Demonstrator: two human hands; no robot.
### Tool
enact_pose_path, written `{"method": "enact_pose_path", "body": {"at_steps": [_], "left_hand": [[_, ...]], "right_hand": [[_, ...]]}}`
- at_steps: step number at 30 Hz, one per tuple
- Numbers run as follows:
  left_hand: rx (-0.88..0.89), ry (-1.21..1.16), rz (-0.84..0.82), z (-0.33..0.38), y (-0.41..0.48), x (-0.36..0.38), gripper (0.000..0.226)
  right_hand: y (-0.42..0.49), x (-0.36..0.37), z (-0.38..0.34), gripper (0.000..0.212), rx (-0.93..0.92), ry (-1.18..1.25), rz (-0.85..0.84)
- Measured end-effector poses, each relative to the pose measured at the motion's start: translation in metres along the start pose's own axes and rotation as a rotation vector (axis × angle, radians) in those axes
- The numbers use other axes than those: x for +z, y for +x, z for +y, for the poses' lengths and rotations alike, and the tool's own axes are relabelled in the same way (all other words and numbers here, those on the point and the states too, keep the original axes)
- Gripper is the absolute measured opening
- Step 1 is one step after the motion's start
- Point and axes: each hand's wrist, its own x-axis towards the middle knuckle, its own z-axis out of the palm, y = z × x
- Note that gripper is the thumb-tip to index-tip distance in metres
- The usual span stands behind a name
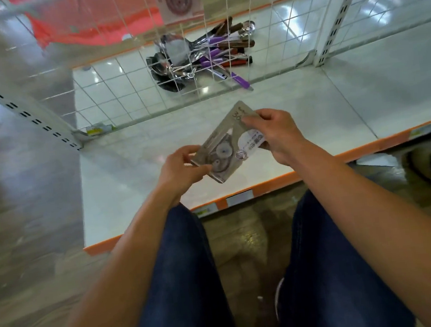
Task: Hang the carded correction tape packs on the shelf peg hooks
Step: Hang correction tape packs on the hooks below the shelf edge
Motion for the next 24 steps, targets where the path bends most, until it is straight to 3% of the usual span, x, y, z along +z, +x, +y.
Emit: {"method": "enact_pose_path", "body": {"at_steps": [2,5,9,15,24], "left_hand": [[-0.046,0.051,-0.034,0.013,-0.013,-0.011,0.025],[-0.166,-0.002,-0.186,0.035,-0.042,-0.028,0.039],[-0.248,-0.175,-0.353,0.072,-0.087,-0.046,0.035],[-0.368,-0.302,-0.36,0.122,-0.155,-0.07,0.032],[-0.36,-0.332,-0.353,0.217,-0.24,-0.12,0.027]], "right_hand": [[-0.008,0.015,-0.02,0.011,0.031,0.093,-0.042],[-0.024,0.034,-0.052,0.025,0.077,0.281,-0.094],[-0.053,0.052,-0.094,0.013,0.118,0.22,-0.128],[-0.108,0.068,-0.141,0.006,0.239,0.113,-0.155],[-0.2,0.084,-0.252,0.009,0.225,0.12,-0.216]]}}
